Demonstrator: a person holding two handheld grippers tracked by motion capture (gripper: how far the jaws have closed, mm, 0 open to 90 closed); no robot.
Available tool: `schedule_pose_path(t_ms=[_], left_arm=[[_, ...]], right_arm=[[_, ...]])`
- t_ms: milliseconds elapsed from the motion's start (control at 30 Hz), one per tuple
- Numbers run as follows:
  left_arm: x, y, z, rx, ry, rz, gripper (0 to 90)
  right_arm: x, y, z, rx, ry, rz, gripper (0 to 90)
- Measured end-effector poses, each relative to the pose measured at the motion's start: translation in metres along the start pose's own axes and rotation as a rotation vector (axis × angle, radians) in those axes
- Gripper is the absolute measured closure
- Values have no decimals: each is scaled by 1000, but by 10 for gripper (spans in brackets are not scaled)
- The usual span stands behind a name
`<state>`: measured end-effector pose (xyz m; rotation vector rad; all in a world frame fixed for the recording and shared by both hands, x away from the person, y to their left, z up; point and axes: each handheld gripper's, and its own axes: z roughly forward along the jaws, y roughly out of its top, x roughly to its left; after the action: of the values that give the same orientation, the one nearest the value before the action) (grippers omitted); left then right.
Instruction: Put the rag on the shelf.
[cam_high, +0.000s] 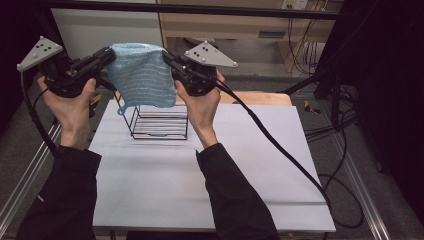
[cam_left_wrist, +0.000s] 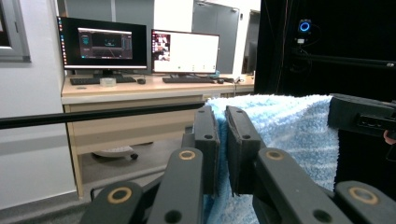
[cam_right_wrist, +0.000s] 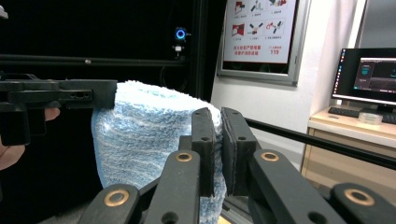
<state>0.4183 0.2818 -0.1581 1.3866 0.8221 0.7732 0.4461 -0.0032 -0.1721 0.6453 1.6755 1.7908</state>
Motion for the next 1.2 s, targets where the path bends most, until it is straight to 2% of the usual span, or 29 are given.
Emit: schedule_pose_path(t_ms=[200,333,767,1200], left_arm=[[3,11,7,-1,14,15,839],[6,15,12,-5,13,4,839],[7,30,29,-16,14,17,839],[13,45,49,-20,27,35,839]], right_arm=[[-4,5,8,-14,-5,4,851],[-7,9,13,-24,-11,9,851],[-18,23,20,-49,-36,-9,851],[-29,28,29,-83,-56,5,851]])
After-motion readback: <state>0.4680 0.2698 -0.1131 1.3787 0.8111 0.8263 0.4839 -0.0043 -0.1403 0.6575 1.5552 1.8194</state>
